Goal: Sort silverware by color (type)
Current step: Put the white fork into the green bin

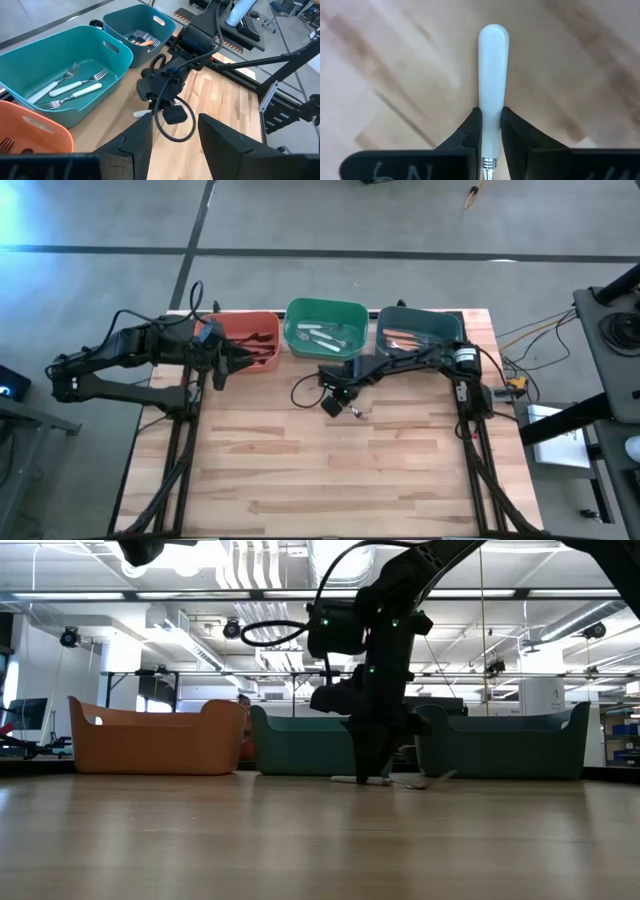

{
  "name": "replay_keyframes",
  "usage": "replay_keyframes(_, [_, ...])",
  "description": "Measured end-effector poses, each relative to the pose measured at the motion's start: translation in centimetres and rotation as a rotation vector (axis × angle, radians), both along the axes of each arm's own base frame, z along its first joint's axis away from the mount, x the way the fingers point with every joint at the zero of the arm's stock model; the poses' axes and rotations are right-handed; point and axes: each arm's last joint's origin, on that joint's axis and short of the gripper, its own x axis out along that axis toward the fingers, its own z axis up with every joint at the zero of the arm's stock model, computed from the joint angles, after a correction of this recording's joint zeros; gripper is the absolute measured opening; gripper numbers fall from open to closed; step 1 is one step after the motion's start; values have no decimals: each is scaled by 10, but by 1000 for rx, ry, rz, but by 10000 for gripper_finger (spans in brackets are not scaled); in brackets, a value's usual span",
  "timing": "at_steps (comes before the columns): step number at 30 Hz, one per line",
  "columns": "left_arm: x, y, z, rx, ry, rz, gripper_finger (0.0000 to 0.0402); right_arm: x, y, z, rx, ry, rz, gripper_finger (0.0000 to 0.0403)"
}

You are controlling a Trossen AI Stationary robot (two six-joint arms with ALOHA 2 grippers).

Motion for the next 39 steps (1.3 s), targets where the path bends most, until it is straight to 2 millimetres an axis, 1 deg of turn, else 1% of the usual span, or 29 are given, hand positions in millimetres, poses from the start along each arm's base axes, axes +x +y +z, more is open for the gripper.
replay_keyframes(5, [0, 0, 0, 0, -1, 0, 141, -3, 3, 28, 16, -84, 42, 37])
replay_keyframes(9, [0, 0, 0, 0, 0, 0, 141, -3, -1, 63, -17, -237, 50, 15])
replay_keyframes(11, [0, 0, 0, 2, -1, -1, 141, -3, -3, 74, -37, -297, 51, 5])
replay_keyframes(16, [0, 0, 0, 7, 0, -3, 141, -7, -9, 98, -55, -387, 32, 4])
replay_keyframes(19, [-1, 0, 0, 7, 0, -3, 141, -10, -11, 95, -53, -362, 44, 6])
replay_keyframes(23, [-1, 0, 0, 7, 2, -4, 141, -4, -7, 75, 42, -321, 80, 10])
replay_keyframes(25, [-1, 0, 0, 7, 2, -3, 141, 0, -6, 66, 85, -312, 96, 19])
replay_keyframes(28, [-1, 0, 0, 6, 7, -3, 141, 4, -6, 55, 100, -300, 102, 43])
replay_keyframes(35, [-1, 0, 0, 4, 7, -2, 141, 10, -9, 59, 45, -341, 110, 112])
replay_keyframes(39, [-1, 0, 0, 3, 7, -2, 141, 15, -8, 48, 15, -339, 77, 132])
